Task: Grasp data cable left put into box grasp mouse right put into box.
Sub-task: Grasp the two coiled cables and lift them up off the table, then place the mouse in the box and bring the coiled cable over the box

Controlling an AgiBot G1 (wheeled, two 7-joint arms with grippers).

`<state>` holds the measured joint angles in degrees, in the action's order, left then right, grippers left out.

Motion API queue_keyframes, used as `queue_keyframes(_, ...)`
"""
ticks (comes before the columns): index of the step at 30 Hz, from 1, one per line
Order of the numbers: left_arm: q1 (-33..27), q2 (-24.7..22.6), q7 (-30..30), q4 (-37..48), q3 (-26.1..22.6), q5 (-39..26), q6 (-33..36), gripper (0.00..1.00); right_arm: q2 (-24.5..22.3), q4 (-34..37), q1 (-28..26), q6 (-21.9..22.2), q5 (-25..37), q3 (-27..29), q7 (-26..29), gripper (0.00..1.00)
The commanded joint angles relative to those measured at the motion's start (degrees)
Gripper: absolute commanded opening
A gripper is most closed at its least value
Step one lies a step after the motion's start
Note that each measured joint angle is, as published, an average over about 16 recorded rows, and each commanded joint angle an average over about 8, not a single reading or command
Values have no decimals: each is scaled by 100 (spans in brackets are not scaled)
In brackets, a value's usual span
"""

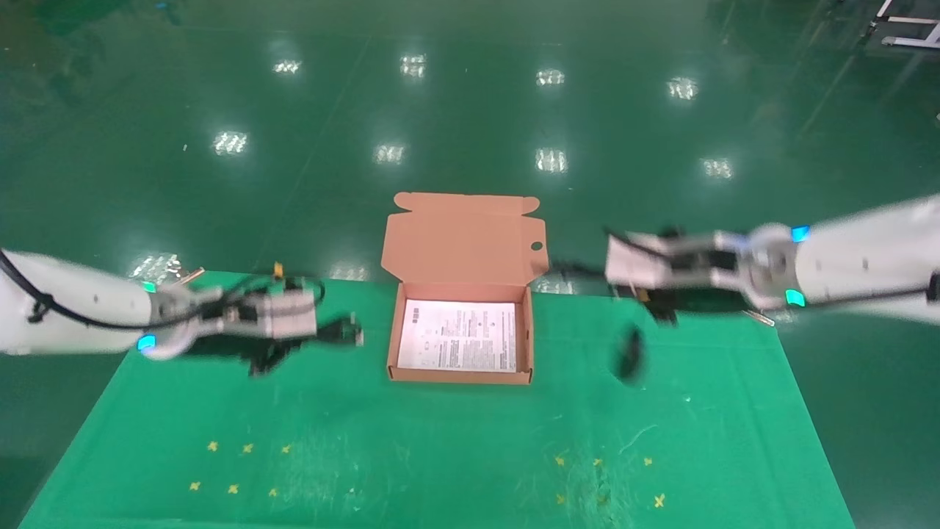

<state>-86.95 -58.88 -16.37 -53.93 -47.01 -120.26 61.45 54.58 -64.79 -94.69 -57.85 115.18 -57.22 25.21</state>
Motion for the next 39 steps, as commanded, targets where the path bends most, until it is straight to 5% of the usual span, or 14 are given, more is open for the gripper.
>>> queue_keyframes(1,-72,83,-160,-314,46,-115,-128,0,-63,-290,-191,78,144,88,165,0)
queue_keyframes(14,-315,-382,-1005,-1253,91,-1499,-1067,0,1463,1345,-1043,1179,-371,392,-1111,0)
queue_keyframes(20,-367,-464,-1256,-1434,159,-1744,-1170,0,1956,2140,-1311,1363,-708,481,-1747,0)
queue_keyframes(39,-123,-1,-1565,-1713,163,-2045,-771,0,2240,2625,-1169,1392,-911,239,-1981,0)
